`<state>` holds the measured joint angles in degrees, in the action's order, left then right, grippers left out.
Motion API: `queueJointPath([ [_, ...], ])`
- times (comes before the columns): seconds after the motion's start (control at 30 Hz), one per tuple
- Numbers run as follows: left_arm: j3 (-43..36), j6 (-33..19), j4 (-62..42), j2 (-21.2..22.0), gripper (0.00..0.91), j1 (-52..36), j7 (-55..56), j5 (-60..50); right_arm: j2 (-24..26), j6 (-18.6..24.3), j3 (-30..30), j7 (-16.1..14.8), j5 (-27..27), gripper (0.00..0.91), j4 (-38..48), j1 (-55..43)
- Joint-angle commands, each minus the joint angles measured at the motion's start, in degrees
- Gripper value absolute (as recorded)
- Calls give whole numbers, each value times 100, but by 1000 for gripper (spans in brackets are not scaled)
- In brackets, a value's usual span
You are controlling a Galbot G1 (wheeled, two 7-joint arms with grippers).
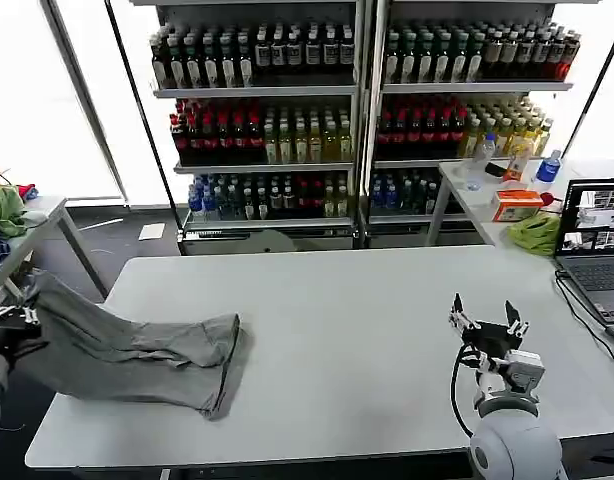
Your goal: Fold and organize the clothes.
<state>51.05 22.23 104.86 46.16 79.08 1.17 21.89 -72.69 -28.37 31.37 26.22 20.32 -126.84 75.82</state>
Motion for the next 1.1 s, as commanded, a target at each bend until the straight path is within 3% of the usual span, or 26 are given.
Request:
queueJointPath([
  [0.03, -1686, 352, 873, 561, 0, -112, 147, -371, -84, 18, 172, 3, -21, 907, -250, 409],
  [0.53, -2863, 709, 936, 806, 0, -505, 431, -148, -343, 159, 240, 2, -249, 907, -397, 837],
  [1.1, -3682, 833, 702, 1119, 0, -1001, 438, -50, -443, 210, 236, 16, -402, 907, -380, 1050],
])
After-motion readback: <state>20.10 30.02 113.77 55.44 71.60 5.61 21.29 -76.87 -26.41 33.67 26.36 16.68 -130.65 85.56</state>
